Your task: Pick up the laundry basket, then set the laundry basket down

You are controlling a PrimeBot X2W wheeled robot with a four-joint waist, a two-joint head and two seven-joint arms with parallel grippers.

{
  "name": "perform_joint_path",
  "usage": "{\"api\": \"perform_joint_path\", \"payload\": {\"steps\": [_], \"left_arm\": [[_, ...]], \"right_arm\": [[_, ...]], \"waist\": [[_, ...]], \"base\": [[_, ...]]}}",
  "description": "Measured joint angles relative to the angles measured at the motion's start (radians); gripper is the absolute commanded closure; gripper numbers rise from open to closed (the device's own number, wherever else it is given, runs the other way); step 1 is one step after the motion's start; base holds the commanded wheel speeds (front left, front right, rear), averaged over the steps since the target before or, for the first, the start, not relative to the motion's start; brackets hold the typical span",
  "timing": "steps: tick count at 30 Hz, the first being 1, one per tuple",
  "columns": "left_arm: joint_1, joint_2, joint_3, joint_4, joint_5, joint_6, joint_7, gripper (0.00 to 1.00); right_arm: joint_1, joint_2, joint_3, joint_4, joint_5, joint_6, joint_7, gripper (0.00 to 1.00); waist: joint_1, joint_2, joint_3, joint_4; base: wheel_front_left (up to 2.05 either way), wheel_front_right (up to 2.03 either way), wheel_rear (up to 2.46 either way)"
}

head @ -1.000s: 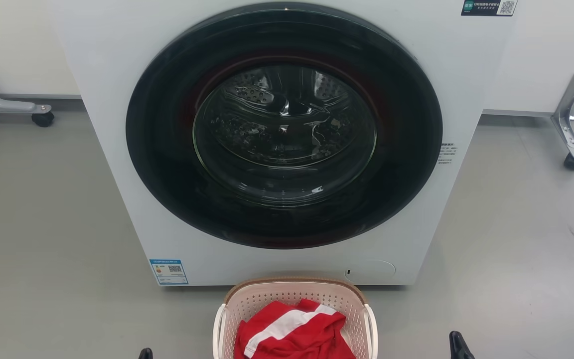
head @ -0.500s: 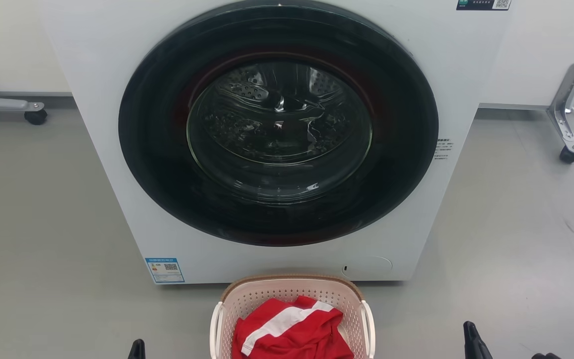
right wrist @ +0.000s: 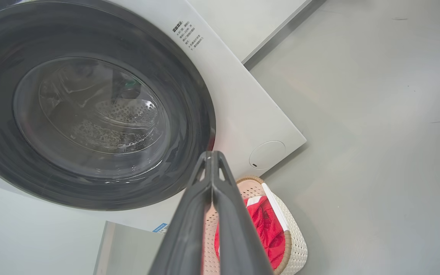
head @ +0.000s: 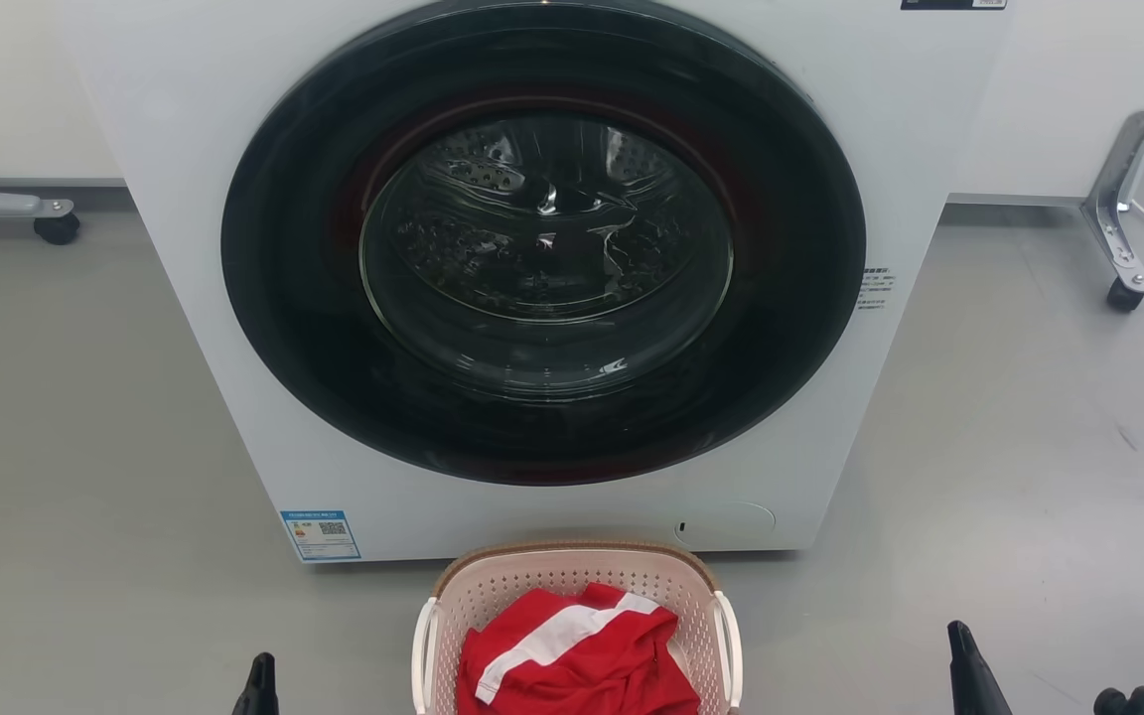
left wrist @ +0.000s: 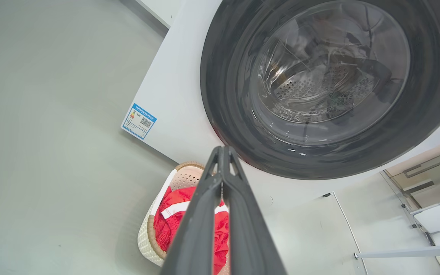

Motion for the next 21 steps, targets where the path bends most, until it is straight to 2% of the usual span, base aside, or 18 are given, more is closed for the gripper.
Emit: {"api": "perform_joint_path", "payload": {"steps": [21], "left_arm": [[-0.073,-0.018,0.065,0.04,-0.266,-0.053,0.074,1.0]], "right_arm": [[-0.065,0.006,-0.094,0.044,0.27,0.054,0.073,1.0]], "waist": [[0.0,-0.0001,0.016,-0.018]], "base": [[0.0,0.0,0.0]]}}
